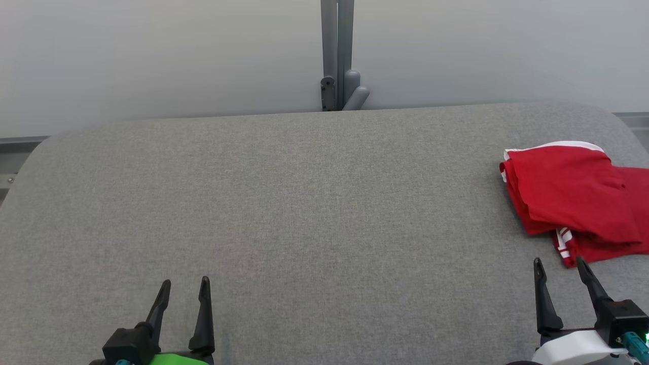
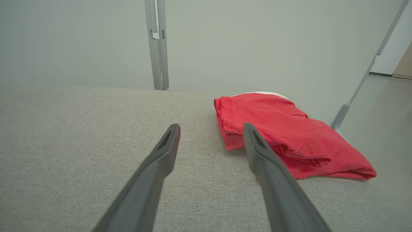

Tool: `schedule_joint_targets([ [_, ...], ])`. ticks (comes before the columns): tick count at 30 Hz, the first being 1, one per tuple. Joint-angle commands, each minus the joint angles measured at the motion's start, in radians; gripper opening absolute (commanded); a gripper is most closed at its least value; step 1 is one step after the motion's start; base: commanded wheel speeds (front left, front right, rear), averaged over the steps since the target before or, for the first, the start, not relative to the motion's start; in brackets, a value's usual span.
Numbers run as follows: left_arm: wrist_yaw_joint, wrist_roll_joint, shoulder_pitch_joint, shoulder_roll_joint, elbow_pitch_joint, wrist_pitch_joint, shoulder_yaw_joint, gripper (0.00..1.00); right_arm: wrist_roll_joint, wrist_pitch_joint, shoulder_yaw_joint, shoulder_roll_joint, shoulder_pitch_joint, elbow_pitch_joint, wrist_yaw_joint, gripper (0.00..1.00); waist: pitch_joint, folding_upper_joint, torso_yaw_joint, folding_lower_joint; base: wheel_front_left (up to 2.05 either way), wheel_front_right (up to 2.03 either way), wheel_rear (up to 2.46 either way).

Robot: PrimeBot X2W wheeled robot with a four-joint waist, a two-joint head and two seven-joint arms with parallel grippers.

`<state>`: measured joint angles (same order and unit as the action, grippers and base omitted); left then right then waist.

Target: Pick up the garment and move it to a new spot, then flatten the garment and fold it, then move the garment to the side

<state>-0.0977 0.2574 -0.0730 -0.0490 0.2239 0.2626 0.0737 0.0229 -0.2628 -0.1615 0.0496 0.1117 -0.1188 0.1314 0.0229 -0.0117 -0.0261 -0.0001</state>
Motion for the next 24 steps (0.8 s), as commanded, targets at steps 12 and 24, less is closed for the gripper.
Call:
schedule_joint_targets([
  [12,0.0,0.002,-0.005,0.002,0.022,-0.002,0.002,0.0,-0.005,0.002,0.003,-0.007,0.005,-0.025,0.0,0.0,-0.003,0.0001,0.001,0.0001,0.0,0.0,0.0],
  [24,-0.004,0.17,0.015,-0.001,0.041,-0.048,-0.016,0.0,-0.2,0.057,-0.001,-0.01,-0.03,-0.065,0.0,0.0,-0.005,0.0009,0.003,0.0001,0.0,0.0,0.0],
])
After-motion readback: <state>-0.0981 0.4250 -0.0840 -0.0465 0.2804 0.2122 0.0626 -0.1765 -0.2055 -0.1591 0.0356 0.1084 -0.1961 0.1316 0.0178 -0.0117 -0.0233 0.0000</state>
